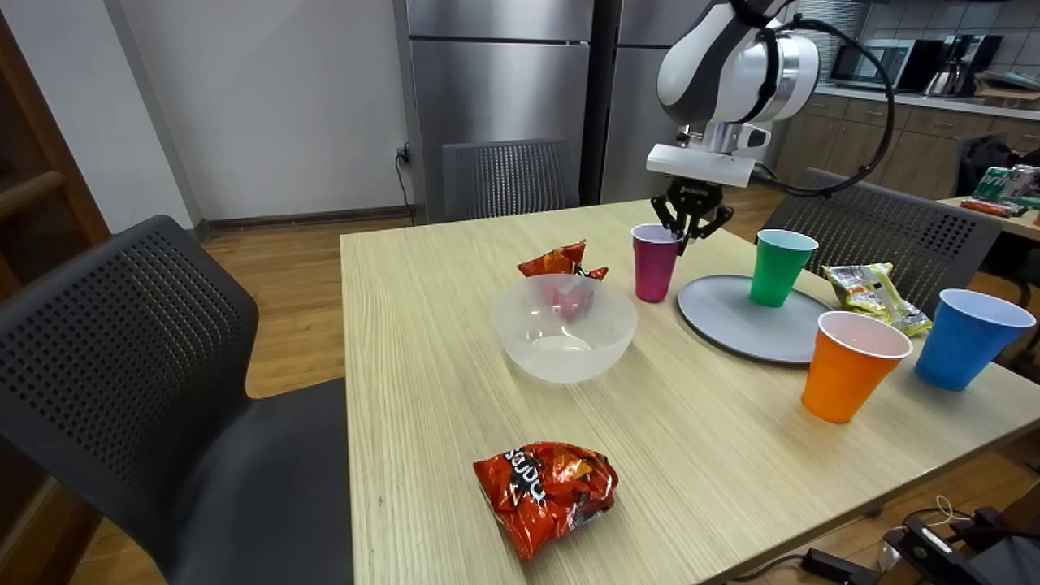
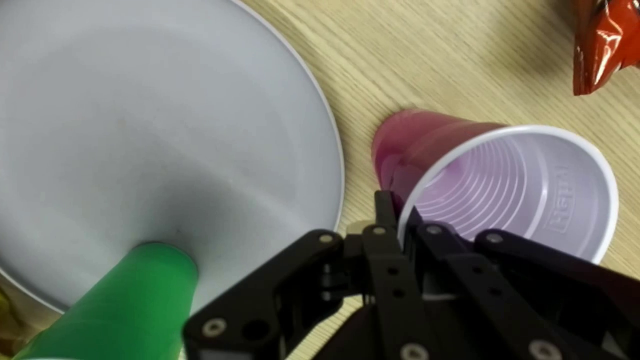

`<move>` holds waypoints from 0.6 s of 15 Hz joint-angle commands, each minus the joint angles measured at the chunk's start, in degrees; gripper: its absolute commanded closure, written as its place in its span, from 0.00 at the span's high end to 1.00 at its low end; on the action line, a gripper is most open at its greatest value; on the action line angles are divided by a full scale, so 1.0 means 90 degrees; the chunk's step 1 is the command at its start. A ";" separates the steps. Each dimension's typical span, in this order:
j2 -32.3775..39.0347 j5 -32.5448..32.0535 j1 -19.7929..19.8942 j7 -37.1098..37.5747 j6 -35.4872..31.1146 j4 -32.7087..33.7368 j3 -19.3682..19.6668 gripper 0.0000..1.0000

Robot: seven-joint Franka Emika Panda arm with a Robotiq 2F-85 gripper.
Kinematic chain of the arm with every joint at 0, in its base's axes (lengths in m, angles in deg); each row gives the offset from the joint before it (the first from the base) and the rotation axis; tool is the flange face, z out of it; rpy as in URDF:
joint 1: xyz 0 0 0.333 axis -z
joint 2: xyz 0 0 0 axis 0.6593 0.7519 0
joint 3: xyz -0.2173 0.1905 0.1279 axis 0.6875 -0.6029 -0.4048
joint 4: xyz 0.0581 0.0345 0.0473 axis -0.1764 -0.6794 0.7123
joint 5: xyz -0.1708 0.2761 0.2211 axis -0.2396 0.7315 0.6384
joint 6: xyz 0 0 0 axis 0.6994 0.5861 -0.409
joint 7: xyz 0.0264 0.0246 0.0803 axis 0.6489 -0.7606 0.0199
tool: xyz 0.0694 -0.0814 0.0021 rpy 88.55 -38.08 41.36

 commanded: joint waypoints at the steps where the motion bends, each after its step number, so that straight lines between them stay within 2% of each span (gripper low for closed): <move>1: -0.0528 0.0132 0.0054 -0.0053 -0.0249 -0.0537 -0.0133 0.01; 9: -0.1318 0.0403 0.0238 -0.0113 -0.0897 -0.1617 -0.0131 0.01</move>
